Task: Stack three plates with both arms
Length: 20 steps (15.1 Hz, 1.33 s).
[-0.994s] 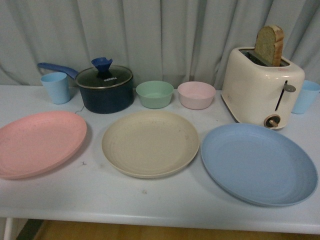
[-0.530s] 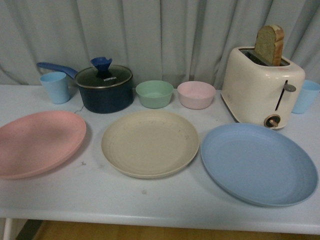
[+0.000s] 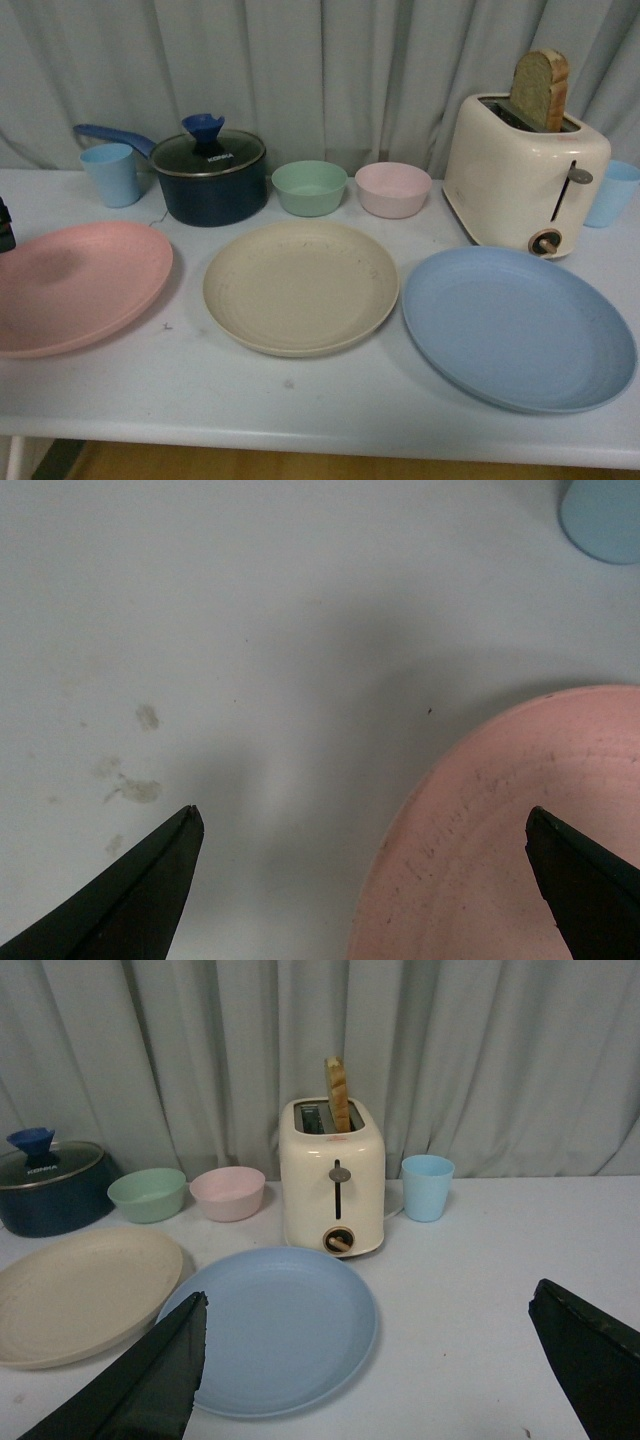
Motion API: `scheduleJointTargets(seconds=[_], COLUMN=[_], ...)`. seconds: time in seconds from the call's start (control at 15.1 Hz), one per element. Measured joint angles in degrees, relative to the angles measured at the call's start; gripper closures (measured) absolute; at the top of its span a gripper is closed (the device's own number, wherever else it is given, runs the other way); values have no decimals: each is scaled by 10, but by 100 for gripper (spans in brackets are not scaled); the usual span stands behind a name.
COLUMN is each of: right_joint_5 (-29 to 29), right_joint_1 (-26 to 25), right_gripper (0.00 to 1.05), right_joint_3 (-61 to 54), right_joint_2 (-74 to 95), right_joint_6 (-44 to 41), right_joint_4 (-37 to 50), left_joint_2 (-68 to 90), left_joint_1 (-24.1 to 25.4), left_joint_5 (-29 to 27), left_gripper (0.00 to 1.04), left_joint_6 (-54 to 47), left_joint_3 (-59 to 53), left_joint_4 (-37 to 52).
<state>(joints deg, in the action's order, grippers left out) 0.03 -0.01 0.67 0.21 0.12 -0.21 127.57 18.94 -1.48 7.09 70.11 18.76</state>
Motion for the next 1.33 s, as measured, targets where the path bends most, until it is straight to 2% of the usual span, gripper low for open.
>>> scheduleJointTargets(seconds=[0.33,0.4,0.46,0.66,0.93,1.06,1.13,1.33], right_joint_5=[0,0,0,0,0,0,0,0], right_joint_1=[0,0,0,0,0,0,0,0], right_gripper=[6,6,6,6,6,6,6,6], right_joint_3=[0,0,0,0,0,0,0,0], right_joint_2=[0,0,0,0,0,0,0,0], right_joint_6=[0,0,0,0,0,0,0,0], right_joint_4=[0,0,0,0,0,0,0,0], left_joint_2=[49,49,48,47,43,23,7,-51], left_joint_1=[8,10,12,13,14,20,24,42], left_joint_5=[8,12,20,31,30,31,25,14], left_gripper=[8,17,33,69,83,99,102,102], left_joint_6=[30,30,26,14,14,16,19,-15], left_joint_3=[-5,-11,-20,-20,-21,-23,-23,-30], left_joint_4=[28,31,37,37,36,39,36,9])
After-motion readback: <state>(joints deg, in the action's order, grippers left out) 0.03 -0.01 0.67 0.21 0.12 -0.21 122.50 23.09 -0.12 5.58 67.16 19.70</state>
